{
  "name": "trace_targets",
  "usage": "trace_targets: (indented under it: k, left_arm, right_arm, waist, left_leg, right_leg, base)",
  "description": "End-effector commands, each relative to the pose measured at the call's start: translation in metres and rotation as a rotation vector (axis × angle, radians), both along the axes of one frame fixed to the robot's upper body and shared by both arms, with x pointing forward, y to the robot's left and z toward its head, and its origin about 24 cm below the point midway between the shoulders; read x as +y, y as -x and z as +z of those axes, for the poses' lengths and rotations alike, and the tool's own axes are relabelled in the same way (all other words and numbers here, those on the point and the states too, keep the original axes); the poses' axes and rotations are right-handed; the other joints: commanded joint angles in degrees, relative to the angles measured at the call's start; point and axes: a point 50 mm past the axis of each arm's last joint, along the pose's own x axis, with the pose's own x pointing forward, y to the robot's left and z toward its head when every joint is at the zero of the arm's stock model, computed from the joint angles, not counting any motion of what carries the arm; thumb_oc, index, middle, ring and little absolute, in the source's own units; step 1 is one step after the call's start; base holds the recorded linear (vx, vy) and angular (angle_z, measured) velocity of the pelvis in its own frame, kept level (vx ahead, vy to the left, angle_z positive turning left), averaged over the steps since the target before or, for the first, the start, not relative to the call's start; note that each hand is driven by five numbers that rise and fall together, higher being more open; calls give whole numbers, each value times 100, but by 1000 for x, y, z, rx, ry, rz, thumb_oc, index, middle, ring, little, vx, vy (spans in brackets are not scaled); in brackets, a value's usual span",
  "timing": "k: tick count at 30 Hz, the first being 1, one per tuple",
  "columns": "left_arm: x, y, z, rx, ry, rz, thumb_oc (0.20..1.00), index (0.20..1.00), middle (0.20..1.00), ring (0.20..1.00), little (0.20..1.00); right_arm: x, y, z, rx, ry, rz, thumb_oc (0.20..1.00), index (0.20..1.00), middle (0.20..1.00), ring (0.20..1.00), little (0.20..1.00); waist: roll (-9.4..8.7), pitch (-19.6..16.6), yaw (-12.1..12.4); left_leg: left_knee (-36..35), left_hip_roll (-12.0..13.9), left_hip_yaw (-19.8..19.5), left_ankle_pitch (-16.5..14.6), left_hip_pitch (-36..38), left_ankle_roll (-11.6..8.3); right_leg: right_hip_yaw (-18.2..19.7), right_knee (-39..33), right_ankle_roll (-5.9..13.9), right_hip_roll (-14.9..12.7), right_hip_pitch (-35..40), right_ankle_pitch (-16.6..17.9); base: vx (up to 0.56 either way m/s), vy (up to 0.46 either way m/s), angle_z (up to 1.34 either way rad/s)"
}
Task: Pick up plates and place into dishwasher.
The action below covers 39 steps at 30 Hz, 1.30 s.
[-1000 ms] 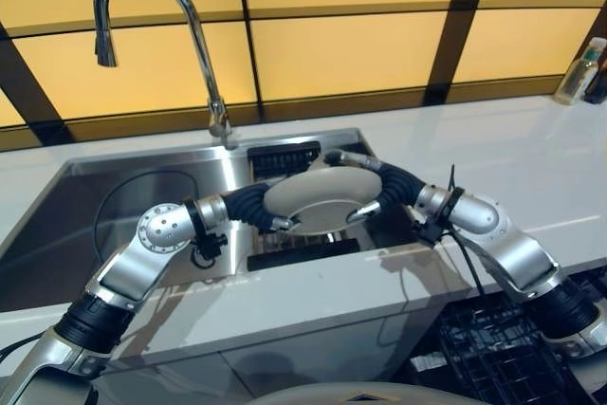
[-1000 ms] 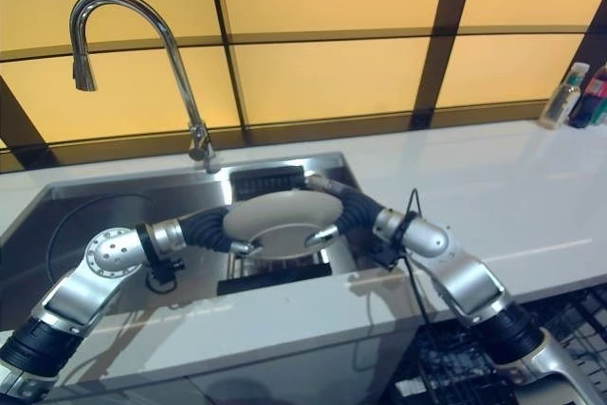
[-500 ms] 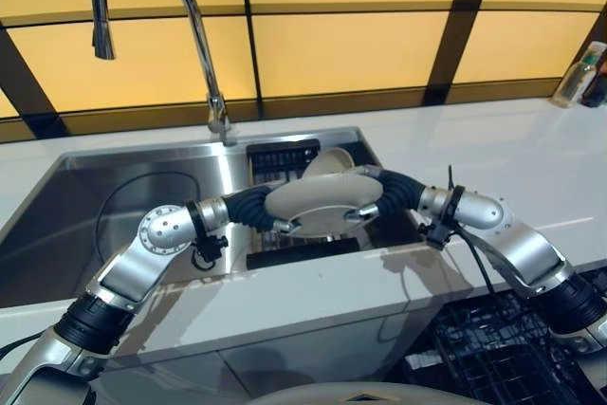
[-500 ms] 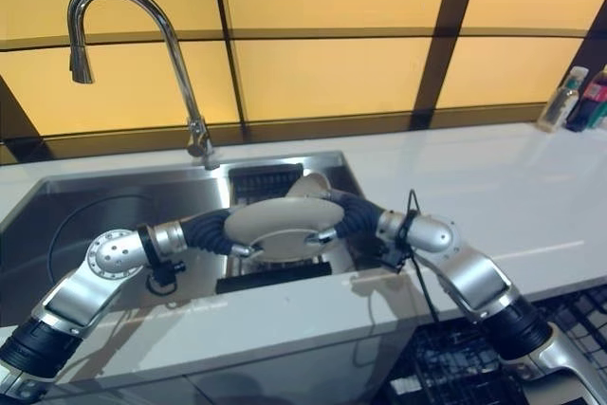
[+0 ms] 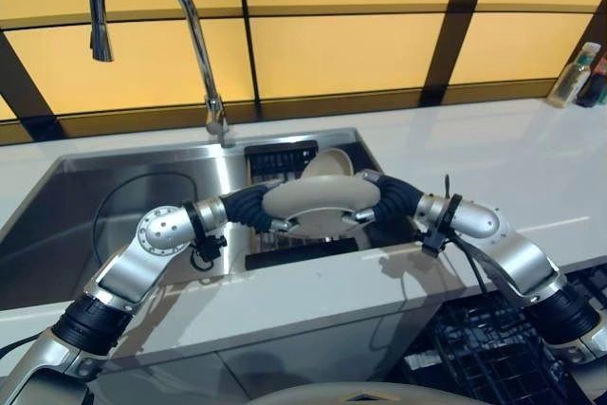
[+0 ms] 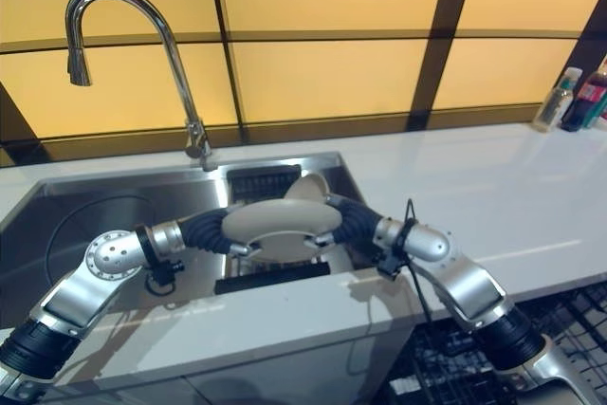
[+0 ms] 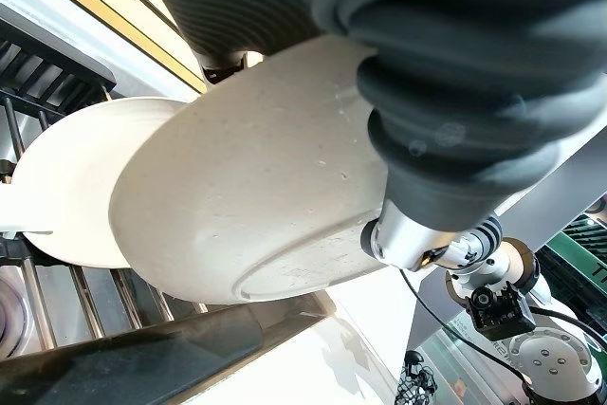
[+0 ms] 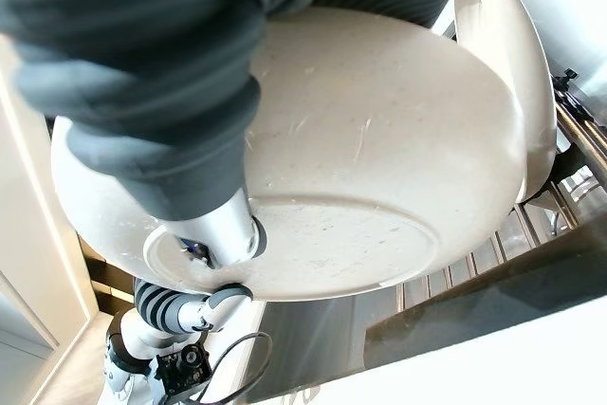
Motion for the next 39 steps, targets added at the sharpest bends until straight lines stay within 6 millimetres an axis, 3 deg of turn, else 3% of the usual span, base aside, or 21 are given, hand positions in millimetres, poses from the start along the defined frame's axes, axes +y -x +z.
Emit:
trace_targets:
  k: [1,2,3,26,39]
  left_arm:
    - [-16,-10,38,-175,188,-26,435,435,435,435,435]
    - [-15,-11,39,-173,198,-16,683,683,683,683,683]
    - [-15,-12,39,-170,208,-11,1000,1000,1000,1000,1000]
    - [1,-20,43,-181,437,179,1000,1000,1000,1000,1000]
    - [26,-23,33,-115,654,359,1000,1000,1000,1000,1000]
  right_arm:
    - [-2,-9,20,-125,-77,-88,200,200,200,200,200]
    - [-2,-10,21,-131,-77,-95,200,200,200,200,200]
    - [-3,-11,22,-139,-76,-106,200,200,200,200,200]
    - [-31,-23,46,-340,-28,-288,200,200,200,200,200]
    - [-86,-29,95,-646,-15,-660,200,200,200,200,200]
  waist:
    - [56,-58,123]
    - [53,-63,119]
    - [51,-65,116]
    - [28,-53,14]
    - [-38,15,-142]
  left_leg:
    - [41,-456,-203,-365,-376,550]
    - [41,-455,-200,-364,-379,549]
    - [41,-453,-194,-362,-379,547]
    - [41,-429,-61,-413,-283,539]
    - [47,-385,156,-493,-220,531]
  right_leg:
    - [-496,51,19,275,234,-799]
    - [-498,51,18,275,234,-800]
    - [-503,51,18,275,236,-801]
    - [-424,51,-55,315,282,-841]
    - [-268,51,-97,383,208,-821]
  base:
    - [-41,7,0]
    - [-41,10,0]
    - [-35,11,0]
    - [-6,2,0]
    - [-3,-6,-4]
